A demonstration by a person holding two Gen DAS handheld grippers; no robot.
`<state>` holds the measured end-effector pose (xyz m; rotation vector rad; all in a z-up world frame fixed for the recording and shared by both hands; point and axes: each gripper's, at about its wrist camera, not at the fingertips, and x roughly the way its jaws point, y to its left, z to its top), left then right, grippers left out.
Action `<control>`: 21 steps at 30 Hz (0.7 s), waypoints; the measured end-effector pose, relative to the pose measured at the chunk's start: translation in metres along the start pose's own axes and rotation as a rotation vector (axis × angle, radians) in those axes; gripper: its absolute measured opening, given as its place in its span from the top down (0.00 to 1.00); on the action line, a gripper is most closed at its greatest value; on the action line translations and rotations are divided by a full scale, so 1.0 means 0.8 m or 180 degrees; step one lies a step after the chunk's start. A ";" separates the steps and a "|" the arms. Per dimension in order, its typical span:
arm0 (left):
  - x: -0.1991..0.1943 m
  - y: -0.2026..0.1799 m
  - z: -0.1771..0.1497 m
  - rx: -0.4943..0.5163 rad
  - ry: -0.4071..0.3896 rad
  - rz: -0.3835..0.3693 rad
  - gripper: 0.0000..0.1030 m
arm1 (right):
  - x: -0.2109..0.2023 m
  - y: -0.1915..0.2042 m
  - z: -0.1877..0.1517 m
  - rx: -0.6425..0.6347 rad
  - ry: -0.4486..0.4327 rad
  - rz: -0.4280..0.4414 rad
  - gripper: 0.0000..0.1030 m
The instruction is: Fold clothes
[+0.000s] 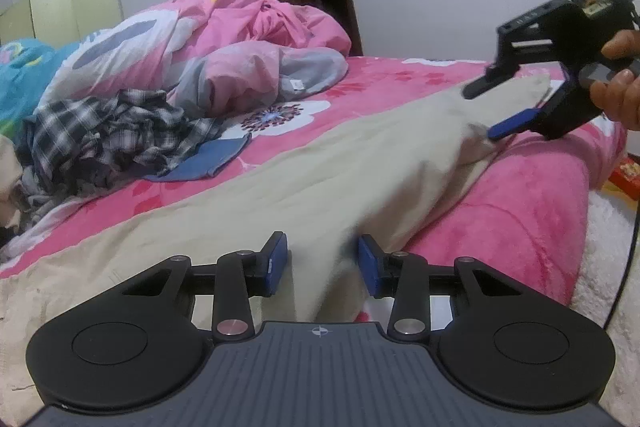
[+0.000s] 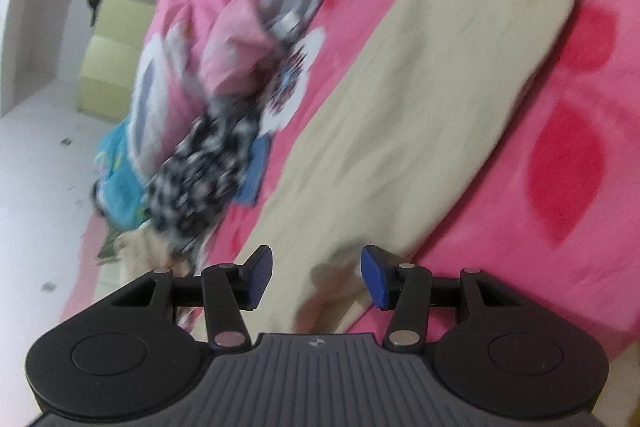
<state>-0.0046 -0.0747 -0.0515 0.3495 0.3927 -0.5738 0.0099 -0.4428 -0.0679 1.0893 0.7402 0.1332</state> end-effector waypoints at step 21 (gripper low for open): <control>0.005 0.030 -0.007 -0.0467 0.0023 -0.0303 0.56 | -0.032 -0.061 0.038 0.0285 -0.0701 -0.0242 0.90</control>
